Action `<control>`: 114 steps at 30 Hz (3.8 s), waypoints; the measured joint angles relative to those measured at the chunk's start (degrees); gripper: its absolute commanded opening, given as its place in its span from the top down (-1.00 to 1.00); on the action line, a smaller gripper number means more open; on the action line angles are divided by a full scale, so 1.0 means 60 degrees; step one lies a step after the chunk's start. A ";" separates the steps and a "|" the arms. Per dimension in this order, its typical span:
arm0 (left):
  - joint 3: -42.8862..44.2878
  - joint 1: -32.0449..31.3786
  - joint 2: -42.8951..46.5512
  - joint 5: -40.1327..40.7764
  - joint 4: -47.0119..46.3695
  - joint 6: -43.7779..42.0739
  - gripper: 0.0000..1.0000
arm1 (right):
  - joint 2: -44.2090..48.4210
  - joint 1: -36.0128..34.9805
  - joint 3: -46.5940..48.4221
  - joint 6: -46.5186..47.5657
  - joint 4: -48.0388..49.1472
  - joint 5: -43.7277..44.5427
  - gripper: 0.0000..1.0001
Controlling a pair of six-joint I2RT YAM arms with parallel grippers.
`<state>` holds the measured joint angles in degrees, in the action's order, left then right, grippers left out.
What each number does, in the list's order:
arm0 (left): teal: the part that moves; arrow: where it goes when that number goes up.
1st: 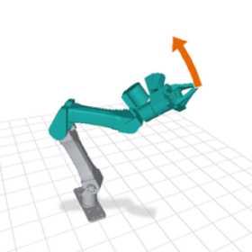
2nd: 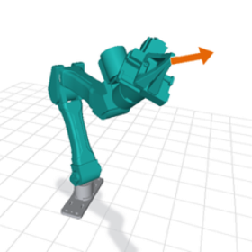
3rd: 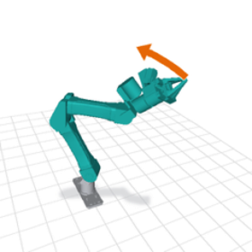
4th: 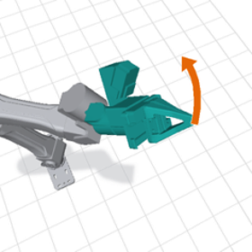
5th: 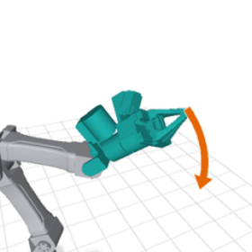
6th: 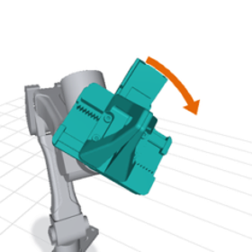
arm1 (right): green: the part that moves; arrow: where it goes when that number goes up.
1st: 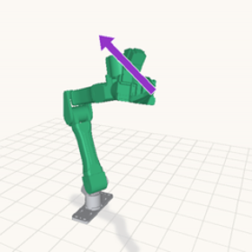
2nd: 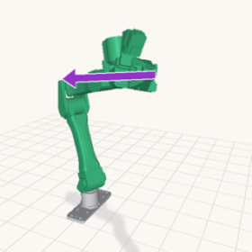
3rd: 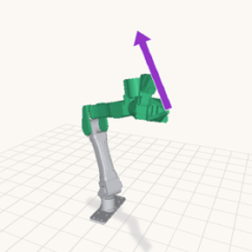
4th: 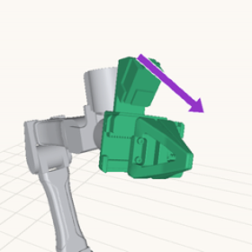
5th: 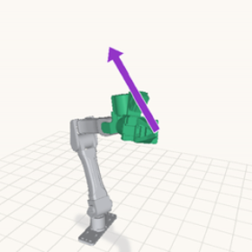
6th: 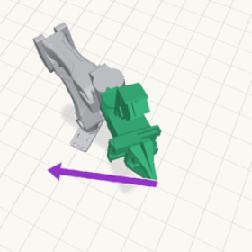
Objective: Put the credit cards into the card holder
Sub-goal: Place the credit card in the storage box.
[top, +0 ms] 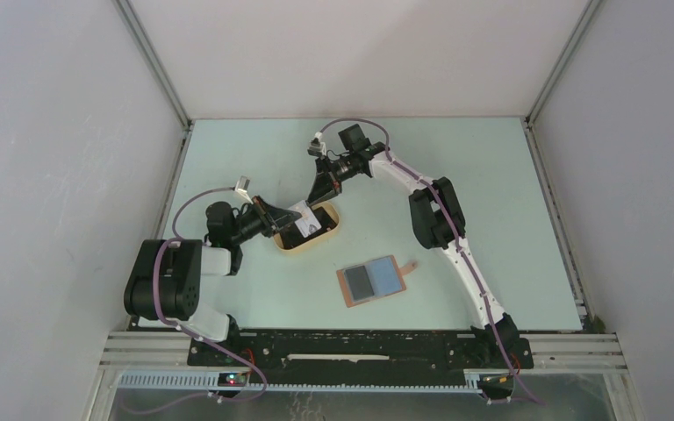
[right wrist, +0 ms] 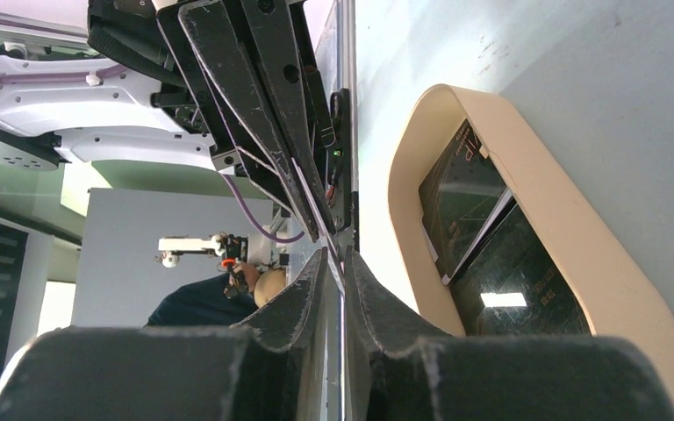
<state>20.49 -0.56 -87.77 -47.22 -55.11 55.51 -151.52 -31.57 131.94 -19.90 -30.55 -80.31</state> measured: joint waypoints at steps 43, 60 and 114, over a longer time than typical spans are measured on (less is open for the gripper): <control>0.0000 0.0000 -0.0182 -0.0175 -0.0237 0.0095 1.00 | -0.0127 0.0135 0.0000 -0.0186 0.0426 -0.0430 0.64; 0.0000 0.0091 -0.0197 -0.0182 -0.0219 0.0229 0.82 | -0.0240 0.0175 0.0026 -0.0219 0.0736 -0.0681 1.00; 0.0951 -0.0273 0.4911 0.2634 0.5490 -0.2586 -0.23 | 0.1060 0.0838 -0.0280 0.3355 -0.2255 0.1545 1.00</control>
<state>26.20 -2.20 -58.30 -31.42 -22.17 39.99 -145.16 -26.55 130.26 0.23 -44.07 -71.05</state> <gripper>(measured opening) 0.546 0.007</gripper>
